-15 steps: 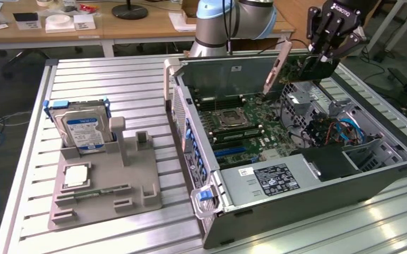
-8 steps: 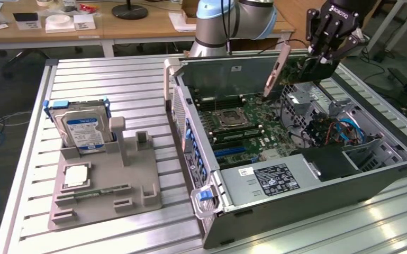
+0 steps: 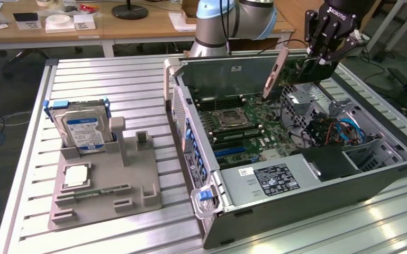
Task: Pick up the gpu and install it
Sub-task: 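Insert the gpu into the slot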
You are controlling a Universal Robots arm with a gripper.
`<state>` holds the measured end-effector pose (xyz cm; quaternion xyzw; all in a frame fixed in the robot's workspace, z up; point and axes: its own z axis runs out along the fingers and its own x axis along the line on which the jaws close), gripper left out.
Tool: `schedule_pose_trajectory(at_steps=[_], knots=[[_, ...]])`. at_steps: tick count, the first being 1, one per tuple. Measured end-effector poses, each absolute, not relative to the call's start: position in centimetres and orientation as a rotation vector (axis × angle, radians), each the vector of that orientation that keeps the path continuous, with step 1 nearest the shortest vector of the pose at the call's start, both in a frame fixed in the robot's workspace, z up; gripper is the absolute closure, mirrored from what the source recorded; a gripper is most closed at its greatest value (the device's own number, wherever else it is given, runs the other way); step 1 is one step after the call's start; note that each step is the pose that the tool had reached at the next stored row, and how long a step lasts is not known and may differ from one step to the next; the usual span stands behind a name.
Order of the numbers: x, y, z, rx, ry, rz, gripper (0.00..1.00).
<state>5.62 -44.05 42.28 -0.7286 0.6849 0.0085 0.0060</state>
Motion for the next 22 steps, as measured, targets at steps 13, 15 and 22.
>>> schedule_pose_trajectory(at_steps=[13,15,22], knots=[[5.31,-44.01,42.19,-2.26,2.165,0.026,0.73],[5.31,-44.01,42.19,-2.26,2.165,0.026,0.73],[5.01,-44.01,42.17,-2.26,2.165,0.026,0.73]])
